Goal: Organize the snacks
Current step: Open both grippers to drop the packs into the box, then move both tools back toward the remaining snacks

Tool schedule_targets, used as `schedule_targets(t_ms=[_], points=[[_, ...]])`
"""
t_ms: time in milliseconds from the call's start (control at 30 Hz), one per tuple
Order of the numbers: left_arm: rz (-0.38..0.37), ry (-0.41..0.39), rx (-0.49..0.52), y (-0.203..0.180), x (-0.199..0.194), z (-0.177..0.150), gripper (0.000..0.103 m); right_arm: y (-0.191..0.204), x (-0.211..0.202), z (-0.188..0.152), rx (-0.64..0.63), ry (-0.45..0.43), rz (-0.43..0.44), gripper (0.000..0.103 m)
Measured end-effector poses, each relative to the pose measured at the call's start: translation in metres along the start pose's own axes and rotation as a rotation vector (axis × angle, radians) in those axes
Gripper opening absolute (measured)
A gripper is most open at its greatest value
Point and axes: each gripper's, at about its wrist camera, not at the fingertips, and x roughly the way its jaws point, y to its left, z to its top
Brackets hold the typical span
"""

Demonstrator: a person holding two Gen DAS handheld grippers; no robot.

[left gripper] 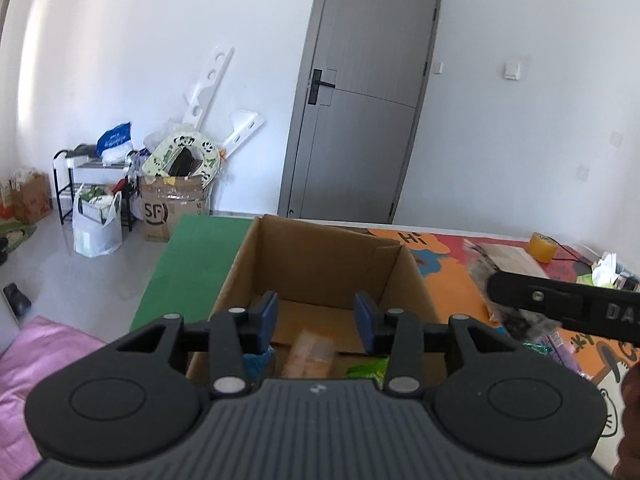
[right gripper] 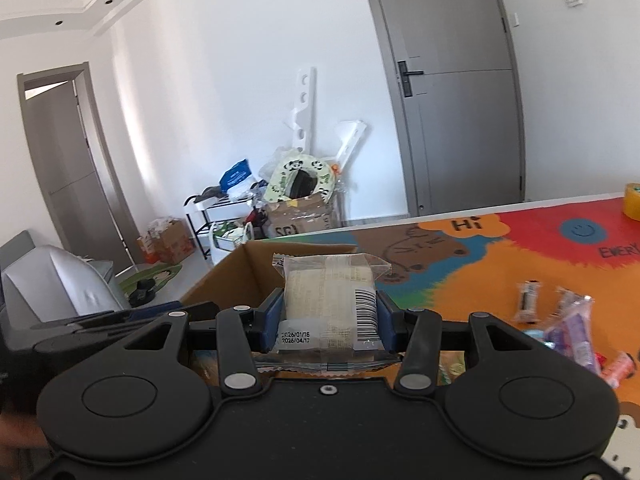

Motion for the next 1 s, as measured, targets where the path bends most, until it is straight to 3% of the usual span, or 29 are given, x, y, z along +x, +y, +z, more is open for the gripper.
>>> schedule_targets(t_ms=[333, 467, 633, 1000], points=[[0.027, 0.004, -0.058, 0.019, -0.007, 0.004, 0.046, 0.029, 0.02, 0.005, -0.022, 0.023, 0.056, 0.047], [0.032, 0.006, -0.069, 0.021, -0.01, 0.004, 0.054, 0.033, 0.024, 0.005, -0.017, 0.034, 0.089, 0.049], [0.029, -0.001, -0.067, 0.016, -0.014, 0.004, 0.065, 0.019, 0.01, 0.006, 0.021, -0.007, 0.064, 0.068], [0.001, -0.019, -0.033, -0.011, -0.021, 0.004, 0.084, -0.019, -0.027, -0.001, 0.099, -0.059, -0.016, 0.086]])
